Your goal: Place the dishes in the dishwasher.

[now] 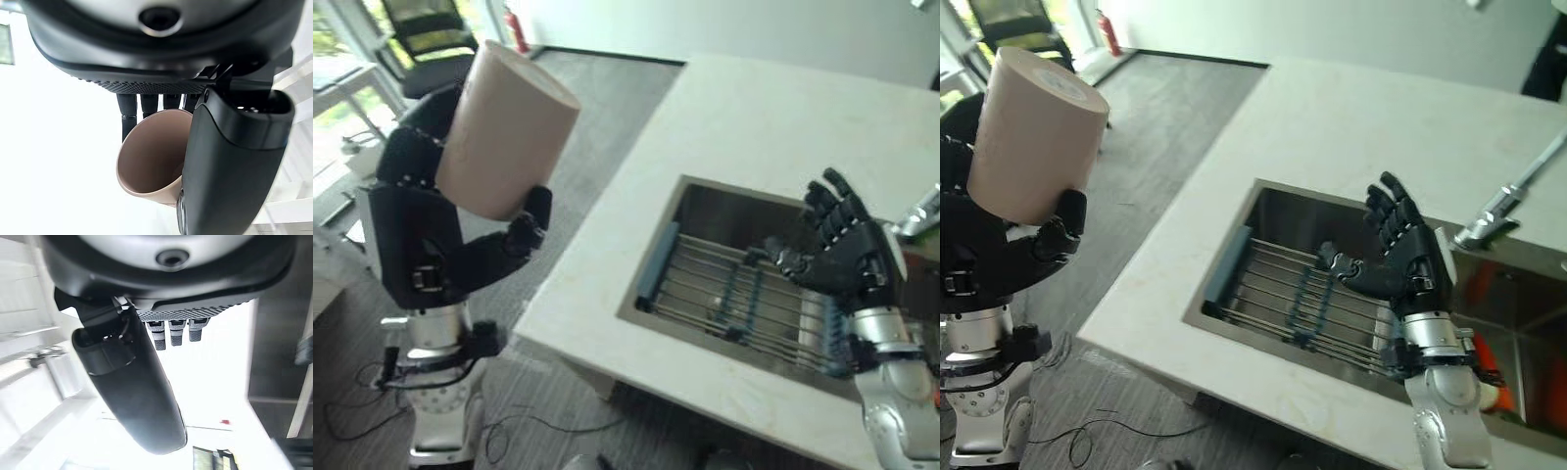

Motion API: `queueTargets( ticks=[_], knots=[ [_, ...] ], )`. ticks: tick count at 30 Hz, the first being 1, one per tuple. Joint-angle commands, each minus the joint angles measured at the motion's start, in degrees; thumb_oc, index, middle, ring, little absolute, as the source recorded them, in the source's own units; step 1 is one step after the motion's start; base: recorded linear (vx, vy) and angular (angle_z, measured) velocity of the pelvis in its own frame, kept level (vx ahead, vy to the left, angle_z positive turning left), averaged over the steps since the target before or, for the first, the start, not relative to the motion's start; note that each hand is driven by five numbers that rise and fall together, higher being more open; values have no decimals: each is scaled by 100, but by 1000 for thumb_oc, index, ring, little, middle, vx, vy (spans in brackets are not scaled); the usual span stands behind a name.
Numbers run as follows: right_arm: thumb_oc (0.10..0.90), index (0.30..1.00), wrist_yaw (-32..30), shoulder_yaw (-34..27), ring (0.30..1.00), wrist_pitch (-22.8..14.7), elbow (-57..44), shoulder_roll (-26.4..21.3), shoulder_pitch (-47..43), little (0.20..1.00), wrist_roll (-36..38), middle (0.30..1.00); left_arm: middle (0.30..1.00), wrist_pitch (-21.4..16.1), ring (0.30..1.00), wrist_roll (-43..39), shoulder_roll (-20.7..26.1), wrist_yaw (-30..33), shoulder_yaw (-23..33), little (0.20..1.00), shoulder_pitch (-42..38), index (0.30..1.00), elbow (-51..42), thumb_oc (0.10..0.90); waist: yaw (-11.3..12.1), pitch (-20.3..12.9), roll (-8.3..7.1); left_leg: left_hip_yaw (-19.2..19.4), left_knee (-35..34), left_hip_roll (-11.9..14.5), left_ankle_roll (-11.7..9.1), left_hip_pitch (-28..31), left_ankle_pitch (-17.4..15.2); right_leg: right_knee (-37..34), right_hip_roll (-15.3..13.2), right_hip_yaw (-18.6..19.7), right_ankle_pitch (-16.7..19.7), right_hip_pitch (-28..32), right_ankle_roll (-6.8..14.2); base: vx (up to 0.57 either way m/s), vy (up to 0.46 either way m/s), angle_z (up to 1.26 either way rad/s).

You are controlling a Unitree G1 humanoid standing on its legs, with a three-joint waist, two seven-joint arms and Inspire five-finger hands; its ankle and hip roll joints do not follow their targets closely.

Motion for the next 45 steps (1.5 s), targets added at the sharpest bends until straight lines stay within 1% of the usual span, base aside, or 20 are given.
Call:
queueTargets(
  ticks=[1, 3, 8, 12, 14, 15, 16, 17, 18, 19, 23, 25, 28, 33, 34, 35, 36, 37, 39, 45],
  knots=[
    [800, 900, -145, -20, 900, -698, -485, -190, -706, 900, 23, 900, 300, -543, 300, -343, 309, 177, 386, 300, -376, 300, -490, 400, 15, -501, -76, -180, -441, 376, -469, 906, -130, -82, 162, 476, 194, -568, 573, -171, 266, 149],
    [800, 900, -249, 5, 900, -736, -500, -120, -731, 900, -123, 900, 300, -526, 300, -437, 321, 83, 443, 300, -351, 300, -508, 400, 124, -500, -84, -348, -441, 213, -383, 764, -460, -82, -89, 372, 463, -598, 771, -153, 337, 117],
    [800, 900, -554, 176, 900, -779, -619, 146, -728, 900, -597, 900, 300, -323, 300, -745, 302, -201, 511, 300, -389, 300, -668, 400, 508, -422, -184, -1011, -441, -409, -251, 477, -787, -82, -829, 127, 1352, -608, 1067, -69, 349, 97],
    [800, 900, -613, 323, 900, -762, -695, 266, -691, 900, -751, 900, 300, -12, 300, -712, 307, -182, 491, 300, -502, 300, -767, 400, 656, -399, -226, -1532, -441, -835, -27, 296, -947, -82, -939, 220, 1511, -583, 1077, -21, 302, 69],
    [800, 900, -563, 365, 900, -773, -681, 280, -688, 900, -697, 900, 300, 121, 300, -530, 305, -76, 365, 300, -612, 300, -759, 400, 541, -407, -269, -1811, -441, -1040, 128, 103, -859, -82, -757, 539, 1477, -726, 970, -42, 228, 72],
    [800, 900, -674, 334, 900, -782, -653, 256, -642, 900, -716, 900, 300, 126, 300, -552, 343, -126, 217, 300, -722, 300, -684, 400, 395, -440, -276, -2200, -441, -1193, 238, -38, -859, -82, -322, 1253, 1192, -878, 882, 44, 107, 123],
    [800, 900, -693, 321, 900, -779, -643, 244, -617, 900, -699, 900, 300, 132, 300, -564, 352, -145, 165, 300, -772, 300, -642, 400, 326, -461, -272, -2353, -441, -1239, 277, -94, -858, -82, -115, 1545, 1046, -928, 823, 67, 99, 145],
    [800, 900, -738, 263, 900, -778, -617, 220, -554, 900, -689, 900, 300, 134, 300, -622, 353, -227, 77, 300, -840, 300, -572, 400, 215, -510, -266, -2604, -441, -1315, 349, -207, -797, -82, 266, 1992, 839, -965, 704, 140, 147, 165],
    [800, 900, -622, 114, 900, -800, -610, 168, -376, 900, -555, 900, 300, 129, 300, -655, 317, -287, 12, 300, -845, 300, -529, 400, 40, -555, -222, -2957, -441, -1415, 455, -302, -731, -82, 989, 2641, 463, -814, 589, 152, 175, 185],
    [800, 900, -459, 14, 900, -833, -644, 140, -257, 900, -403, 900, 300, 128, 300, -628, 276, -257, 20, 300, -787, 300, -555, 400, -30, -561, -225, -3095, -441, -1477, 482, -354, -672, -82, 1287, 2840, 417, -754, 537, 150, 175, 249],
    [800, 900, -90, -121, 900, -917, -779, 154, -3, 900, -48, 900, 300, 56, 300, -541, 174, -245, 97, 300, -529, 300, -628, 400, -42, -526, -293, -3266, -441, -1623, 483, -412, -582, -82, 1837, 3015, 332, -740, 406, 67, 21, 152],
    [800, 900, 13, -18, 900, -971, -750, 184, -61, 900, -21, 900, 300, 60, 300, -641, 205, -279, 127, 300, -531, 300, -591, 400, 61, -495, -290, -3263, -441, -1627, 468, -419, -572, -82, 1833, 2791, 134, -766, 349, 68, -82, 34],
    [800, 900, -110, 181, 900, -866, -692, 182, -219, 900, -61, 900, 300, 70, 300, -883, 156, -399, 201, 300, -393, 300, -623, 400, 283, -483, -281, -3535, -441, -1732, 443, -447, -503, -82, 1916, 2798, -153, -651, 216, 90, -125, 35],
    [800, 900, -215, 476, 900, -763, -585, 246, -460, 900, -196, 900, 300, 202, 300, -871, 70, -354, 247, 300, -151, 300, -669, 400, 503, -486, -220, -3404, -441, -1629, 337, -405, -469, -82, 1879, 2537, -453, -556, 92, 74, -112, 37],
    [800, 900, -237, 519, 900, -703, -580, 183, -498, 900, -176, 900, 300, 271, 300, -906, 87, -300, 291, 300, -41, 300, -754, 400, 571, -468, -199, -3273, -441, -1581, 218, -363, -354, -82, 1805, 2445, -506, -521, 51, 46, -11, 75],
    [800, 900, -274, 494, 900, -690, -583, 130, -475, 900, -251, 900, 300, 312, 300, -1022, 69, -354, 280, 300, 3, 300, -819, 400, 553, -424, -193, -2730, -441, -1274, 42, -461, -116, -82, 1679, 2268, -533, -452, 64, 15, 18, 82],
    [800, 900, -289, 478, 900, -709, -585, 113, -457, 900, -312, 900, 300, 314, 300, -1067, 64, -392, 277, 300, 8, 300, -822, 400, 544, -404, -187, -2526, -441, -1135, -48, -510, -7, -82, 1649, 2210, -544, -422, 61, -43, 63, 69],
    [800, 900, -347, 418, 900, -734, -595, 54, -438, 900, -391, 900, 300, 325, 300, -1120, 66, -428, 237, 300, -30, 300, -820, 400, 503, -369, -205, -2194, -441, -799, -183, -560, 230, -82, 1530, 2076, -556, -376, 71, -71, 92, 66],
    [800, 900, -300, 336, 900, -764, -627, -32, -442, 900, -315, 900, 300, 314, 300, -1111, 65, -363, 216, 300, -53, 300, -835, 400, 472, -328, -205, -2152, -441, -752, -157, -586, 89, -82, 1375, 1999, -535, -381, 109, -72, 135, 69],
    [800, 900, -158, 339, 900, -895, -702, -29, -363, 900, -182, 900, 300, 178, 300, -1045, 92, -243, 277, 300, -45, 300, -773, 400, 297, -457, -61, -2109, -441, -754, -26, -538, -245, -82, 1285, 1980, -488, -533, 217, -52, 130, 11]
  ],
)
